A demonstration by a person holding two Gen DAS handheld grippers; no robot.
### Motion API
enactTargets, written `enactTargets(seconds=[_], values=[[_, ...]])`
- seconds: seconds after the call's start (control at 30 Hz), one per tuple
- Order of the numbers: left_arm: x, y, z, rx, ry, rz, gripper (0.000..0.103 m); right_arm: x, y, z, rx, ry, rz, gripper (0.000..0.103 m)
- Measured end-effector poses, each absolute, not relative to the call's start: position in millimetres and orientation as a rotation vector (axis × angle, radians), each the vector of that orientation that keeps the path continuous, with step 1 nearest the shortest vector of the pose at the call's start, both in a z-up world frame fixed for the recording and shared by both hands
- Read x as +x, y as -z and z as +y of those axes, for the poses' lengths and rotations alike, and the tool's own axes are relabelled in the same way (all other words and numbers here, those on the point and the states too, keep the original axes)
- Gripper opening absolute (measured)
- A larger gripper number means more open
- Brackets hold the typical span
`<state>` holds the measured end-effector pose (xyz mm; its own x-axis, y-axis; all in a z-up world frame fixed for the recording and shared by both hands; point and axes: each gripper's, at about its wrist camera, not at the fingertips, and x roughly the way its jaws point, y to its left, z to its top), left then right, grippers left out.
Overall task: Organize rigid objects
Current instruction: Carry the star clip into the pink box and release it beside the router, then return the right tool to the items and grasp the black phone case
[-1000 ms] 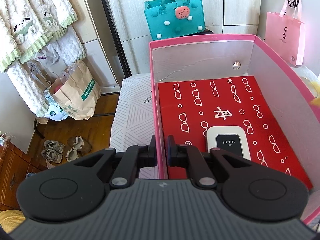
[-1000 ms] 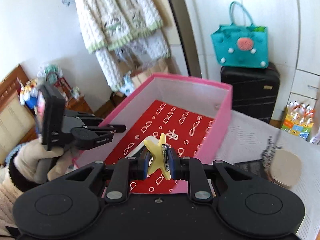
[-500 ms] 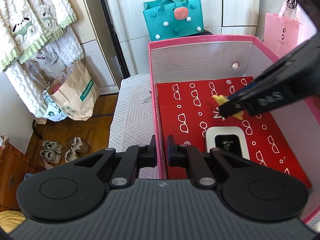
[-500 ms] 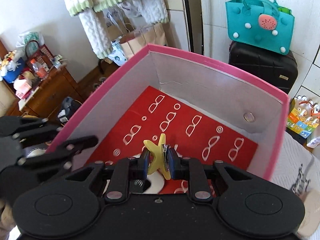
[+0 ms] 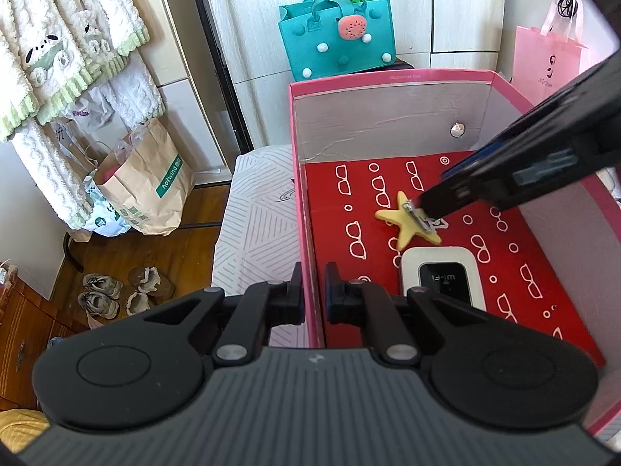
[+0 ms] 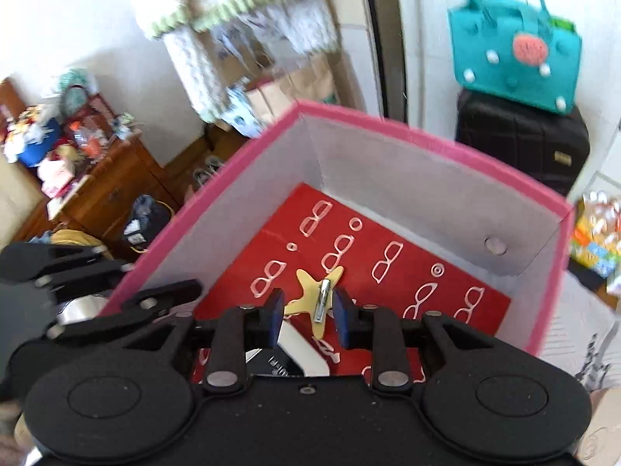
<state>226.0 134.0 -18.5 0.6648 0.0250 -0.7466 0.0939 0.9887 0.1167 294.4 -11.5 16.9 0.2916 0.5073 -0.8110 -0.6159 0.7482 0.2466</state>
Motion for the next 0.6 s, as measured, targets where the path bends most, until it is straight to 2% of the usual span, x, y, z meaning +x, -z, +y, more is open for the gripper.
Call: enactTargets(seconds=[0.37,0.6], values=[[222,19,133,0.167,0.018,0.828,0.007,237,-69,-93,-0.068,-0.703,0.937,0.036],[222,19,131,0.170,0.008,0.821,0.007,193,-74,-160,-0.048,-0.580,0.922,0.041]])
